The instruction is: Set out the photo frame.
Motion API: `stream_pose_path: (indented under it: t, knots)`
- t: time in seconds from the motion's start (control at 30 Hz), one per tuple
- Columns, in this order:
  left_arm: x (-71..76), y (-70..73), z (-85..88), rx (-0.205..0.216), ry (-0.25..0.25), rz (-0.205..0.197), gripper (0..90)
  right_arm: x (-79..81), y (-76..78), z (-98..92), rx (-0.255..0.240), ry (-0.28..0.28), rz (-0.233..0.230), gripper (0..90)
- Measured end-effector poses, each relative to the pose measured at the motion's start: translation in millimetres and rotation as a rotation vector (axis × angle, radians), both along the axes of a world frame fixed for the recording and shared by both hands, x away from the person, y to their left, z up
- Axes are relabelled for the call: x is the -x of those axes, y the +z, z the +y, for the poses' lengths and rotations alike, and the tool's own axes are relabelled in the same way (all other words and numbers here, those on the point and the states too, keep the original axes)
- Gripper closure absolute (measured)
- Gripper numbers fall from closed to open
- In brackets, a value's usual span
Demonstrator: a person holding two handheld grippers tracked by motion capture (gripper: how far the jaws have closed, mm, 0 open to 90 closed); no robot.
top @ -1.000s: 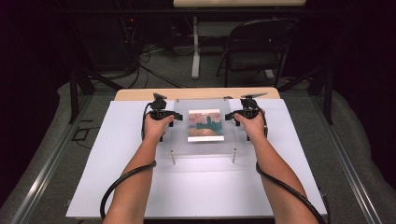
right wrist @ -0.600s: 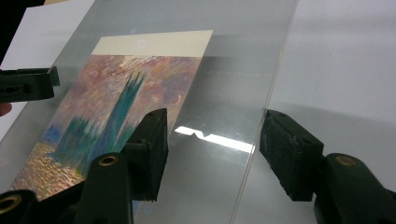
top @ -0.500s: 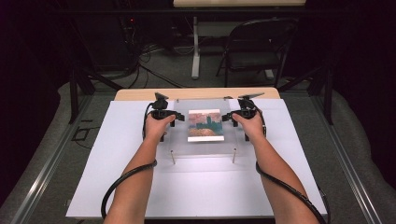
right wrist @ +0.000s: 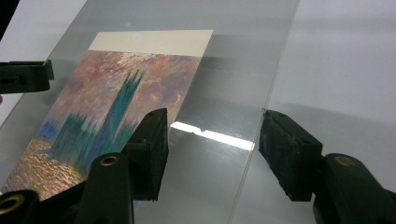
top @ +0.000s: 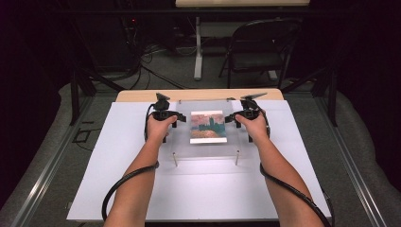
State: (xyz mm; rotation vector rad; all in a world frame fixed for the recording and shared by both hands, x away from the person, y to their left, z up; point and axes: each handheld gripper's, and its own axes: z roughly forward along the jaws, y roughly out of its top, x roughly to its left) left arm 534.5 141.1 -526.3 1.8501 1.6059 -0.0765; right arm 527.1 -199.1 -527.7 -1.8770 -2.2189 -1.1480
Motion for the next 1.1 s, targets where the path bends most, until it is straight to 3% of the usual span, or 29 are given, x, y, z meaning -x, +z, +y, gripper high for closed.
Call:
stream_pose_path:
  t: [0.8, 1.0, 1.1]
  knots:
    - [3.4, 13.9, -0.6, -0.013, -0.001, -0.021, 43.6, 4.5, 14.0, -0.5, 0.024, 0.011, -0.017, 44.7]
    - [8.3, 25.4, 2.7, -0.009, -0.012, -0.04, 47.2, 9.8, 22.5, -2.8, 0.017, 0.006, -0.035, 48.4]
    - [13.2, 36.0, 2.0, -0.024, -0.024, -0.067, 48.4, 14.9, 31.7, -2.2, 0.039, 0.019, -0.062, 48.9]
